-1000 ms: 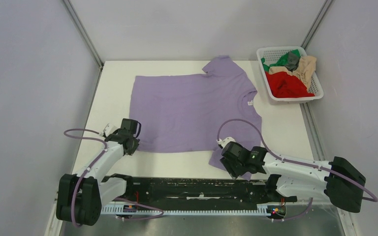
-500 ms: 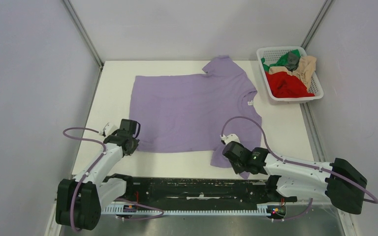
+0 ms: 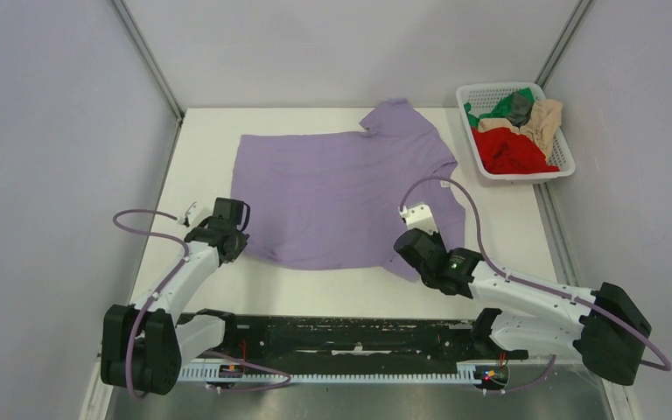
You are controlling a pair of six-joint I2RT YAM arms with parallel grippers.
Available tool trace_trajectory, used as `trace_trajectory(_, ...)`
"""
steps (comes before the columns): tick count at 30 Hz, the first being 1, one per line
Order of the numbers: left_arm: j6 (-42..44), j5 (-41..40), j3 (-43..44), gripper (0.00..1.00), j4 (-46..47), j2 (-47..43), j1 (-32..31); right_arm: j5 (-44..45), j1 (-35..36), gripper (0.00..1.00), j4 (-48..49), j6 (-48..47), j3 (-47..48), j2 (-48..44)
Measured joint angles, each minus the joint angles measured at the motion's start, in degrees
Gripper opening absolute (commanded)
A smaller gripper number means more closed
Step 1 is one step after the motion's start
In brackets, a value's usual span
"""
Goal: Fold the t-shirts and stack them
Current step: Fold the flattened tshirt in 1/3 of the way
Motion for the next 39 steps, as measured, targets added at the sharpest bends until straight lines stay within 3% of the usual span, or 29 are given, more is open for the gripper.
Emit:
trace_trajectory(9,0.46,-2.69,8.96,0.02,2.05,10.21,0.0,1.44,-12.7,0.0,13.62,-11.58,6.88,6.67)
trace_trajectory(20,0.48,-5.68,23.37,0.02,3.56,24.59,0.39,-3.37,-21.62,0.0,21.4,-21.38,18.86,21.44)
trace_trajectory(28,0.48,-6.16,26.16,0.02,3.54,29.81,2.84,-7.8,-25.4,0.0,25.11,-27.41,27.23,31.76)
trace_trajectory(29,0.48,-6.14,26.45,0.08,3.54,30.38,3.1,-8.72,-25.86,0.01,25.42,-28.46,28.33,33.18)
trace_trajectory(32,0.92,-5.99,27.39,0.81,3.58,32.28,3.65,-10.86,-26.95,0.06,25.51,-30.82,32.5,38.25)
trace_trajectory(33,1.27,-5.92,27.63,0.9,3.76,32.79,3.72,-11.37,-27.32,0.07,25.42,-31.61,34.56,40.48)
trace_trajectory(34,1.57,-5.92,27.87,0.98,3.96,33.18,3.74,-11.74,-27.61,0.1,25.33,-32.17,36.41,42.53)
trace_trajectory(36,1.95,-5.84,28.48,1.0,4.02,33.62,3.74,-12.85,-28.41,0.17,25.29,-33.35,41.97,48.26)
trace_trajectory(39,1.95,-5.86,29.73,1.0,4.07,33.44,3.74,-14.53,-29.64,0.54,24.41,-33.51,50.16,55.91)
